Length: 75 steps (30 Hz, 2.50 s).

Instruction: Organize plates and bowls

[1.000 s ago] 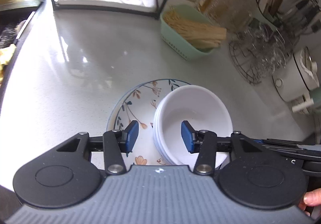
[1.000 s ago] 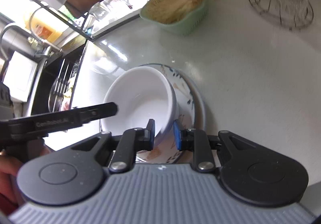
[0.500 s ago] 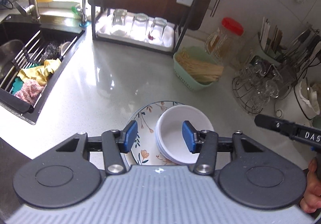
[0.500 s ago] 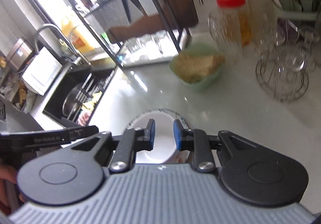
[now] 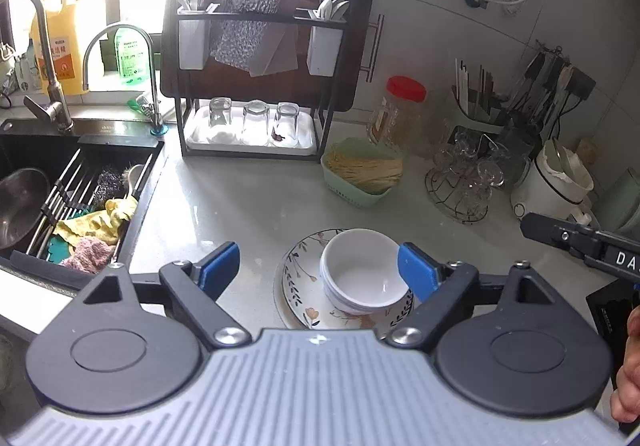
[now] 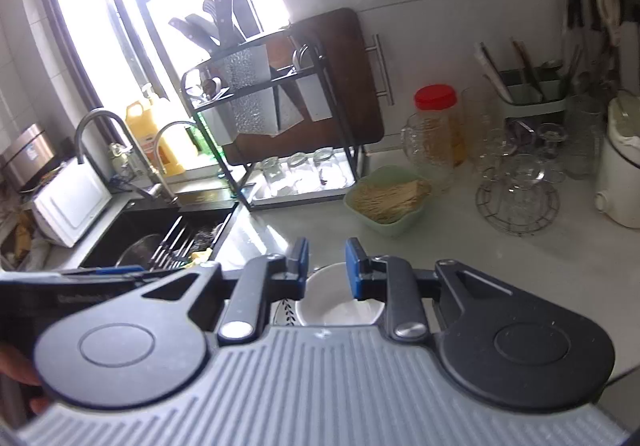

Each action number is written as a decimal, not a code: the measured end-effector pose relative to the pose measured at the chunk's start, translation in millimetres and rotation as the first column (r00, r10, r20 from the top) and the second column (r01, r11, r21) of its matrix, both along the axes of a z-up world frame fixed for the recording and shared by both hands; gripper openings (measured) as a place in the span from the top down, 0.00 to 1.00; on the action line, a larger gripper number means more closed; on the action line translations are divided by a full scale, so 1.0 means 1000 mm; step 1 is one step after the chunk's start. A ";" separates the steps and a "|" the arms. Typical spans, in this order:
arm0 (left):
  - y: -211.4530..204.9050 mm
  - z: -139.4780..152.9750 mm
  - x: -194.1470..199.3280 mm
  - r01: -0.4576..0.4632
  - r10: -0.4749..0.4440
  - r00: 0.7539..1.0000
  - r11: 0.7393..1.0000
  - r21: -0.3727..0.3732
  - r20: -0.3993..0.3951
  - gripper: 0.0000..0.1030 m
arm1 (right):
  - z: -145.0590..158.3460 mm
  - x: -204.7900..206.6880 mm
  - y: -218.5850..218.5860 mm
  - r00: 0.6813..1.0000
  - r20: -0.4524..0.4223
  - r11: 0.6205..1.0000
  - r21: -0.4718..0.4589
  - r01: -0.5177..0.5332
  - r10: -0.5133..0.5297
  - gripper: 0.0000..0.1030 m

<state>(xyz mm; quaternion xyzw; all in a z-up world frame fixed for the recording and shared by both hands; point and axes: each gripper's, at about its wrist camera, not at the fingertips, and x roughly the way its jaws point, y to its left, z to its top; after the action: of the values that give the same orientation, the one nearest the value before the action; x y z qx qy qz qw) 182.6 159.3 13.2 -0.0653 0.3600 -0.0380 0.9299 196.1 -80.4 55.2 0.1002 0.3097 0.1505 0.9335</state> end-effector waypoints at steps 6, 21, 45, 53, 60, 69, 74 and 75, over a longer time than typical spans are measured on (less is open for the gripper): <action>0.020 0.007 -0.031 0.001 -0.002 1.000 1.000 0.017 0.023 0.08 | -0.010 -0.041 0.010 0.995 0.017 0.995 -0.010 0.098 -0.098 0.16; -0.028 -0.008 -0.064 -0.009 0.009 1.000 1.000 0.003 0.013 0.08 | -0.012 -0.083 -0.016 0.992 0.077 0.992 -0.081 0.102 -0.095 0.16; -0.053 -0.012 -0.082 -0.048 0.048 0.999 0.999 0.002 -0.013 0.08 | -0.021 -0.096 -0.042 0.996 0.052 0.993 -0.084 0.083 -0.078 0.16; -0.044 -0.014 -0.081 -0.033 0.031 0.999 0.999 -0.042 -0.035 0.08 | -0.020 -0.101 -0.034 0.996 0.052 0.994 -0.080 0.077 -0.073 0.16; -0.043 -0.012 -0.086 -0.024 0.024 0.999 0.999 -0.024 -0.024 0.08 | -0.020 -0.105 -0.028 0.994 0.059 0.992 -0.090 0.093 -0.087 0.16; -0.035 -0.010 -0.091 -0.018 0.018 1.000 1.000 -0.008 -0.023 0.08 | -0.024 -0.109 -0.021 0.993 0.043 0.990 -0.093 0.109 -0.106 0.16; -0.033 -0.012 -0.095 -0.012 0.012 1.000 1.000 -0.003 -0.026 0.08 | -0.026 -0.112 -0.019 0.993 0.039 0.989 -0.099 0.114 -0.111 0.16; -0.033 -0.012 -0.096 -0.012 0.012 1.000 1.000 -0.012 -0.024 0.08 | -0.026 -0.112 -0.019 0.993 0.038 0.989 -0.095 0.111 -0.108 0.16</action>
<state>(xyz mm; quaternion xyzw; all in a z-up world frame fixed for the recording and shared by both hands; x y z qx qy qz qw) 86.9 126.4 1.5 -0.0734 0.3706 -0.0339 0.9253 84.3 -99.2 29.1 0.0690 0.2955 0.0851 0.9490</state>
